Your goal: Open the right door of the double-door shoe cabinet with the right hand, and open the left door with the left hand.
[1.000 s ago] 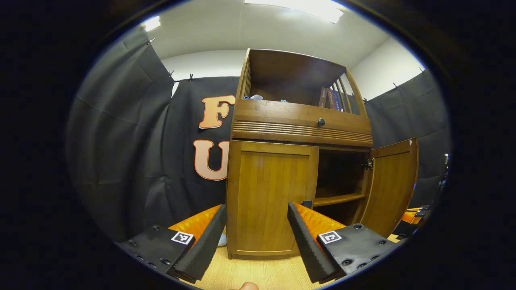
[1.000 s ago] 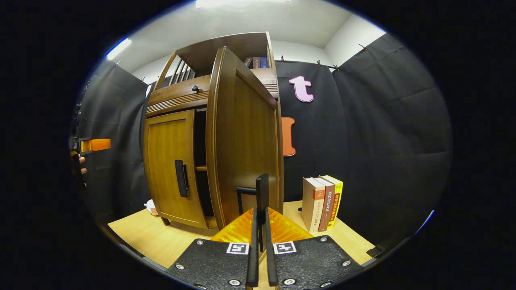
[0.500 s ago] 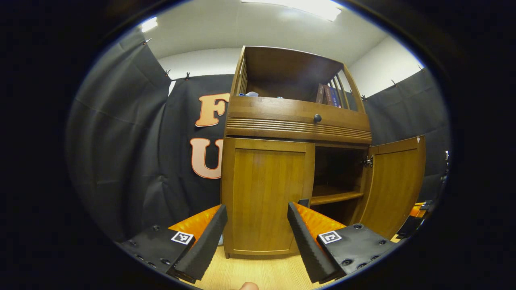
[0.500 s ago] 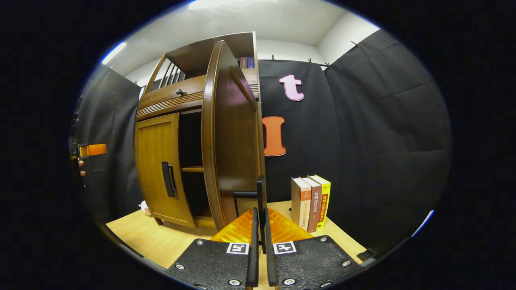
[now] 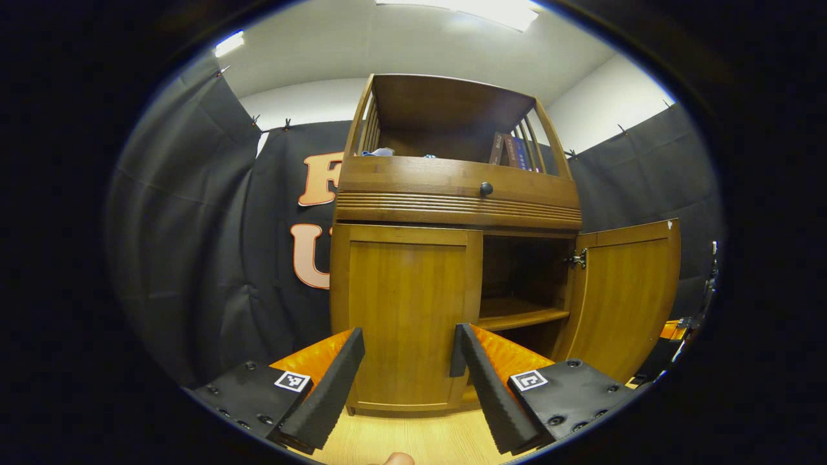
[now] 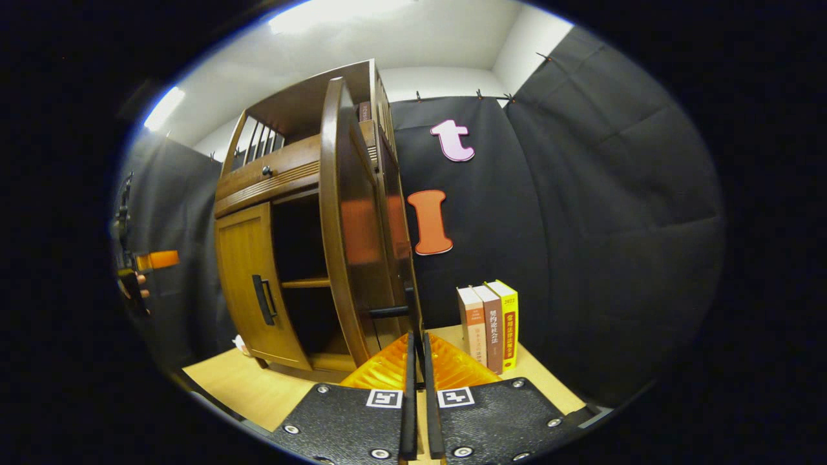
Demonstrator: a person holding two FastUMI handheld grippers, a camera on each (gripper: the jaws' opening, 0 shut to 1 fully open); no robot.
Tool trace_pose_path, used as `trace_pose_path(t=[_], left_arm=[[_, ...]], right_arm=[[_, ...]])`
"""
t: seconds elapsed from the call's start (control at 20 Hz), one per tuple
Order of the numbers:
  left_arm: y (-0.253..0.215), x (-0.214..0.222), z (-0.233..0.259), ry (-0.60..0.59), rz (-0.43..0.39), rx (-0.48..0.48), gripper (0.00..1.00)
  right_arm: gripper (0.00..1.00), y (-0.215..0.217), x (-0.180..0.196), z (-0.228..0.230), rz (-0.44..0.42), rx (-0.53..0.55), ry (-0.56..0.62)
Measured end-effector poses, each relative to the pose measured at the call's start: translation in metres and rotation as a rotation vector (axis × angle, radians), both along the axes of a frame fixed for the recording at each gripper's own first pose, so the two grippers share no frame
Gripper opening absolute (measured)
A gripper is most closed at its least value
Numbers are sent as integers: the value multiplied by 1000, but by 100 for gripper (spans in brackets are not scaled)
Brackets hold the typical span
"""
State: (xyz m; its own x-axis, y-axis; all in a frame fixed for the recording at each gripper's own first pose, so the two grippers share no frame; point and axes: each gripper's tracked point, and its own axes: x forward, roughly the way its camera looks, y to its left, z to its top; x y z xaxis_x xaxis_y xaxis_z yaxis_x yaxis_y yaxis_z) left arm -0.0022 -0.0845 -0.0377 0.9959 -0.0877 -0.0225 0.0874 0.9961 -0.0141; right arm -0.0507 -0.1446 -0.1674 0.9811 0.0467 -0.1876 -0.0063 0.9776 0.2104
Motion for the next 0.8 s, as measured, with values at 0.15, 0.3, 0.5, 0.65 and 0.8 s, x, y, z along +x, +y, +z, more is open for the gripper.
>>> trace_pose_path(t=[0.15,0.3,0.5,0.65,0.8], left_arm=[[-14,1,-4,5,-17,3,93],[-30,7,-13,21,-36,11,96],[-55,24,-27,25,-64,28,95],[-71,37,-40,27,-78,36,94],[-83,60,-59,48,-81,22,93]], right_arm=[[6,-1,-6,2,-11,13,2],[6,-17,-22,6,-62,-18,-8],[8,-38,-40,23,-149,-139,-29],[15,-52,-50,32,-213,-214,-33],[38,-57,-60,42,-255,-264,-39]])
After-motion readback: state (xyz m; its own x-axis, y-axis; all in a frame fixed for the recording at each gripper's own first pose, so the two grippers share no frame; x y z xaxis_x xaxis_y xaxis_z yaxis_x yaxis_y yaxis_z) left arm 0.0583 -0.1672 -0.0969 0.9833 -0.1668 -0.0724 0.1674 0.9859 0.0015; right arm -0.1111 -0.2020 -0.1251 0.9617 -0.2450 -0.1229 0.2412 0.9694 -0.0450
